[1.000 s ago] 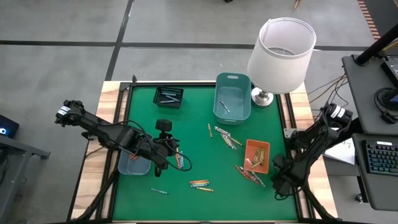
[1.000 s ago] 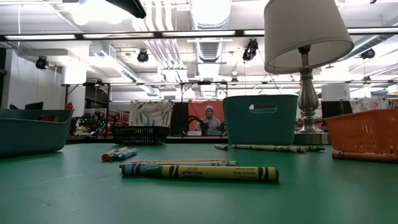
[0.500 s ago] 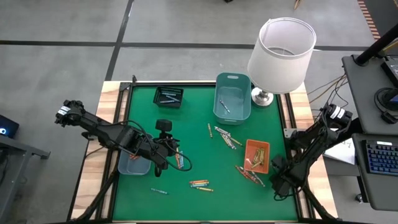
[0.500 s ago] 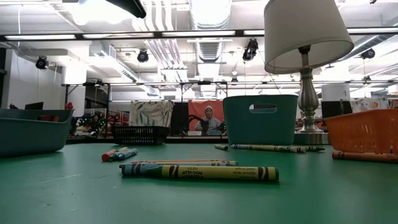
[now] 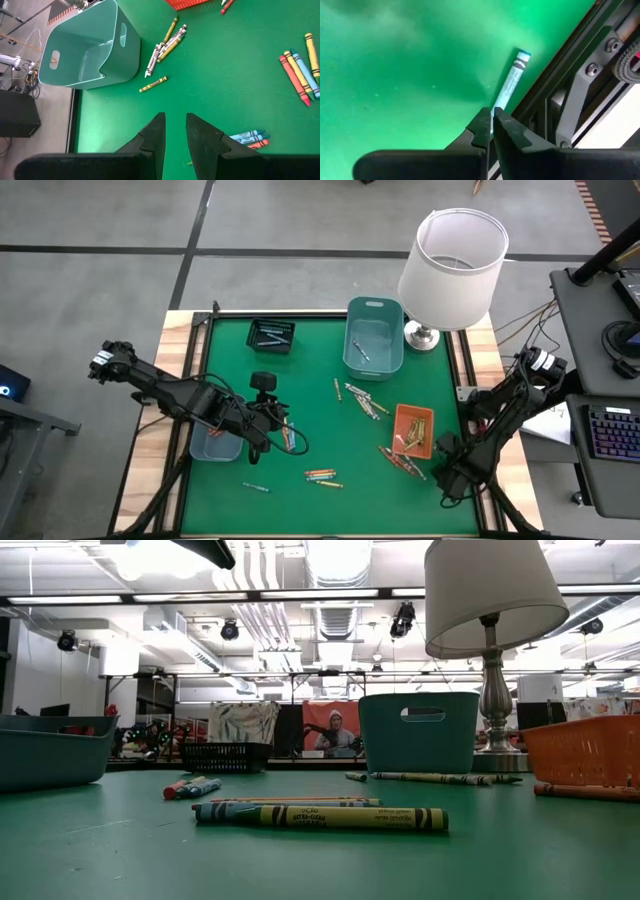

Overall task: Sort crayons
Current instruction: Put the blue crayon into the black bin

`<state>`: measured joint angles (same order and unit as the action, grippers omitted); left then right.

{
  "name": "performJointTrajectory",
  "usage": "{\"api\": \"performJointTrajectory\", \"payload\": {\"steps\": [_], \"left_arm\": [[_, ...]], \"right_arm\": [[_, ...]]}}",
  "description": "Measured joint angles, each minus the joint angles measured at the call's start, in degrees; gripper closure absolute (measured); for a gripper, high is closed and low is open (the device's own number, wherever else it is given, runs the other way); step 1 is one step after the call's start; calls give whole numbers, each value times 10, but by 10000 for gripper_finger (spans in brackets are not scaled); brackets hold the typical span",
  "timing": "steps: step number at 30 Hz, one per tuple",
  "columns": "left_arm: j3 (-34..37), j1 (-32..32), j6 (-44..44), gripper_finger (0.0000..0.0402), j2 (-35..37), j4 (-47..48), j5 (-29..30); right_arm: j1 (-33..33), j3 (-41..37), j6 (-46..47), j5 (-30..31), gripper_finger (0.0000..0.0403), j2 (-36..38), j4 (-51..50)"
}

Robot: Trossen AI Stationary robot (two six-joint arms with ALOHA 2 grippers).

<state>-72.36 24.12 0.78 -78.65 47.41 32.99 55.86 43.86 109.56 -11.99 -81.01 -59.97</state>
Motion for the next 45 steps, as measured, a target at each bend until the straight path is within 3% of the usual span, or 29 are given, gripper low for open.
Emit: {"api": "performJointTrajectory", "payload": {"steps": [7, 19, 34, 45], "left_arm": [[0, 0, 0, 342, 0, -2, 0], [0, 0, 0, 342, 0, -3, 0], [0, 0, 0, 342, 0, -3, 0], [0, 0, 0, 342, 0, -3, 0]], "right_arm": [[-1, 0, 9, -20, 390, 0, -11], [-1, 0, -31, 1, 390, 0, -10], [-1, 0, -3, 0, 388, 0, -41], [-1, -10, 15, 5, 307, 0, -40]]}}
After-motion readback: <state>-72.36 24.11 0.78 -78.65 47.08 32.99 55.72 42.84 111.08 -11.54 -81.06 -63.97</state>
